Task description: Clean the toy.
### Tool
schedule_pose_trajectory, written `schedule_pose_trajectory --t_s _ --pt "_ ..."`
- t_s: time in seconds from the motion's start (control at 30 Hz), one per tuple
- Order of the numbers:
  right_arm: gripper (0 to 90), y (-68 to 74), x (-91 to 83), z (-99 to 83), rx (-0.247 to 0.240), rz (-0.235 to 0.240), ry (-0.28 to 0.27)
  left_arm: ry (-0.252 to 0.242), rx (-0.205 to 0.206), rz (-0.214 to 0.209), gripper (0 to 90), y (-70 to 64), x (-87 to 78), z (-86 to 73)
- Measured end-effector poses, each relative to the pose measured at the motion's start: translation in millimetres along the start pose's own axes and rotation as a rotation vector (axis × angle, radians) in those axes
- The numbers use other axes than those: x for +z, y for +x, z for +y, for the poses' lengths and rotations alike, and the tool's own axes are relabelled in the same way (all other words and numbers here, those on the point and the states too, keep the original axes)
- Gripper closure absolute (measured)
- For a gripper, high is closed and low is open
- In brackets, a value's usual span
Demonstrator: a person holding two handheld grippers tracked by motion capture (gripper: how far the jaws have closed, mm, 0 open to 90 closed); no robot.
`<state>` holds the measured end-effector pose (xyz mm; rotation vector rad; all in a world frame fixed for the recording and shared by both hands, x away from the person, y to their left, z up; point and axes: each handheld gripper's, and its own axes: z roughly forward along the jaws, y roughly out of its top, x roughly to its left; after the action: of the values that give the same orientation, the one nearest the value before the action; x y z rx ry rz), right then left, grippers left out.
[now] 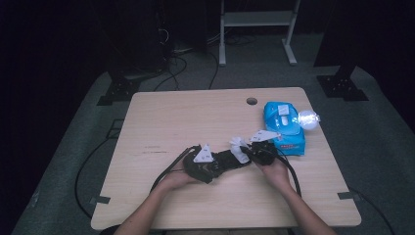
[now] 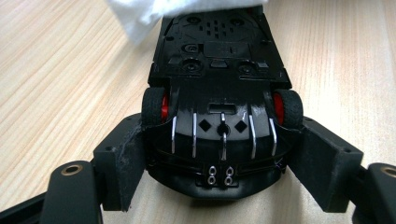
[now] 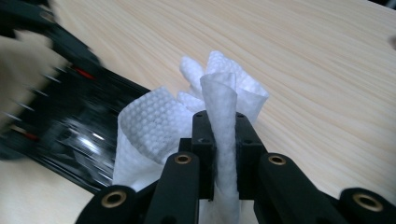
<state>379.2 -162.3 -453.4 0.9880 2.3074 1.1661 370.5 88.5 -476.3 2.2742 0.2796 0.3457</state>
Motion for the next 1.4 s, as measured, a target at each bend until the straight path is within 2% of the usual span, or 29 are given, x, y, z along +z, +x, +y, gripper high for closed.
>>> schedule_pose_trajectory --t_s 0.13,0.23,0.3,0.47,0.53,0.63,0.87,1.0,1.1,1.23,1.33,1.4 --pt "81.6 20.6 11.5 10.7 -0.040 0.077 -0.026 0.010 0.003 0.002 24.1 0.2 0.5 -0.8" --pt "81.6 27.2 15.6 16.1 -0.080 0.088 -0.027 0.007 -0.002 0.001 24.1 0.7 0.0 -2.3" --pt "81.6 22.6 14.4 14.7 -0.075 0.069 -0.021 0.003 -0.005 -0.002 24.1 1.4 -1.6 -2.2" --pt "81.5 -11.0 1.5 0.1 0.018 0.010 0.001 0.003 -0.004 0.001 24.1 0.9 -1.6 -2.0" --pt "81.6 -16.2 -4.9 -5.9 0.042 0.016 -0.001 0.006 -0.009 0.000 24.1 1.2 -1.0 -2.6" --pt "81.5 -11.2 -12.3 -14.9 0.007 0.021 0.014 -0.006 -0.019 -0.006 24.1 2.5 -2.5 -2.2" --pt "81.5 -2.8 -26.5 -28.5 -0.017 0.049 0.042 -0.004 -0.017 -0.005 24.1 2.3 -2.3 -2.1" --pt "81.5 -1.9 -31.1 -29.7 -0.028 0.059 0.063 0.000 -0.009 -0.003 24.1 2.0 -2.0 -2.1" --pt "81.5 -5.7 -28.0 -25.0 -0.015 0.047 0.055 0.010 0.013 0.004 24.2 1.0 -1.2 -1.8" --pt "81.5 -9.6 -15.6 -9.7 -0.009 0.038 0.026 0.010 0.018 0.001 24.2 -0.1 0.5 -2.3" --pt "81.5 -13.8 -4.1 -0.5 0.010 0.027 0.017 0.007 0.018 0.000 24.2 0.6 -0.8 -2.1" --pt "81.5 -16.2 -0.3 0.7 0.020 0.025 0.015 -0.006 0.003 -0.003 24.1 1.2 -1.6 -2.4"
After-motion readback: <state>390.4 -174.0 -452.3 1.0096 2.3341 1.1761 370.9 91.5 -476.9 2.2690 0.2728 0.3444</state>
